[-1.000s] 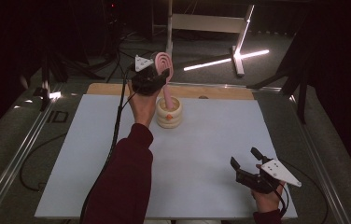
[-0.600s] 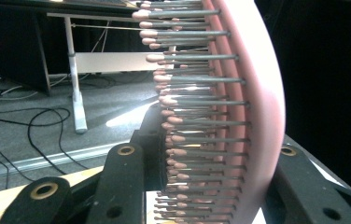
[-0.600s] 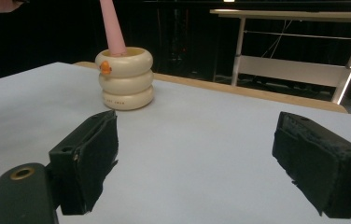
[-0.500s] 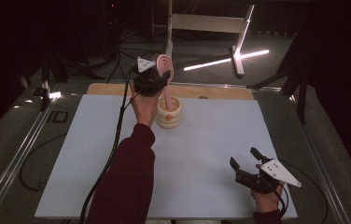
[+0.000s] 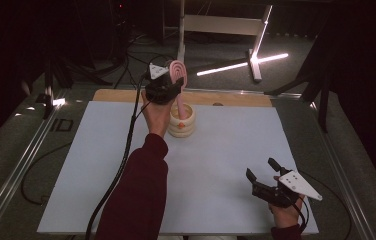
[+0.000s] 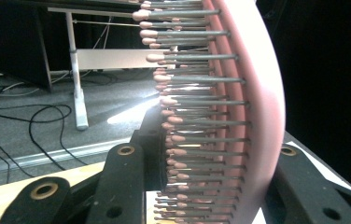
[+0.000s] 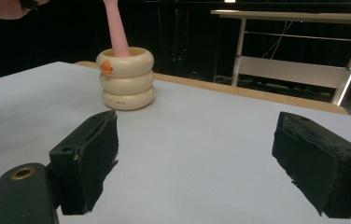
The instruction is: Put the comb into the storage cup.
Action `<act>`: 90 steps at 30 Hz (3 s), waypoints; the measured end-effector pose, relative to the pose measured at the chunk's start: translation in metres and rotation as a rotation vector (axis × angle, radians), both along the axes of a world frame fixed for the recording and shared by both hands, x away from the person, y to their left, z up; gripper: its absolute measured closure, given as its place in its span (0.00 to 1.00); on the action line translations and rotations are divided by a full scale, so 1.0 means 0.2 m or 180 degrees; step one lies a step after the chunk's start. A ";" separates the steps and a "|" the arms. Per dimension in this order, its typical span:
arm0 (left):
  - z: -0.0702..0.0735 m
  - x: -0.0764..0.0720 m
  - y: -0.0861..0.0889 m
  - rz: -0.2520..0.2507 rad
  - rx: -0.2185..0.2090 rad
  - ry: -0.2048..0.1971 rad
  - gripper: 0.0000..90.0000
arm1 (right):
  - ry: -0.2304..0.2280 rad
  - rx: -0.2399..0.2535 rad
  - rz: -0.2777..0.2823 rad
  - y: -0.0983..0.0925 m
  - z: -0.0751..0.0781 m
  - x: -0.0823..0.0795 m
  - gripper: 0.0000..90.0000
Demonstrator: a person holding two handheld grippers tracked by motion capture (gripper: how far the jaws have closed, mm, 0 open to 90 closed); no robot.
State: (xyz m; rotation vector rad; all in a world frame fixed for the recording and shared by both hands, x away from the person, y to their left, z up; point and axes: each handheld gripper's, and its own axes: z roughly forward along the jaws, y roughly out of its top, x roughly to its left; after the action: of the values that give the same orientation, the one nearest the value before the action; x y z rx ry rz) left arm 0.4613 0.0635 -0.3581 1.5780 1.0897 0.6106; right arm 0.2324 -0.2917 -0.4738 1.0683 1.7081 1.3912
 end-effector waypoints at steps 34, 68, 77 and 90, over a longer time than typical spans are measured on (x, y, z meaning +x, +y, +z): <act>-0.09 0.04 -0.02 0.0052 -0.0039 0.0110 0.71 | 0.0008 0.0011 0.0035 0.01 0.00 0.00 0.16; -0.18 0.04 -0.08 0.0025 0.0032 0.0182 0.71 | 0.0029 0.0019 0.0056 0.01 -0.01 0.00 0.16; -0.19 0.04 -0.09 0.0036 0.0039 0.0182 0.71 | 0.0025 0.0022 0.0058 0.01 -0.01 0.00 0.16; -0.21 0.04 -0.10 0.0014 0.0016 0.0214 0.71 | 0.0056 0.0101 0.0088 0.01 -0.01 0.01 0.16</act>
State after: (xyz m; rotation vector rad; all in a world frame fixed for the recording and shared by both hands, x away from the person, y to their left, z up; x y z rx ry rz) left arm 0.4684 0.0428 -0.3997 1.6107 1.1426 0.5671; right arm 0.2342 -0.2899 -0.4758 1.0810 1.7246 1.4345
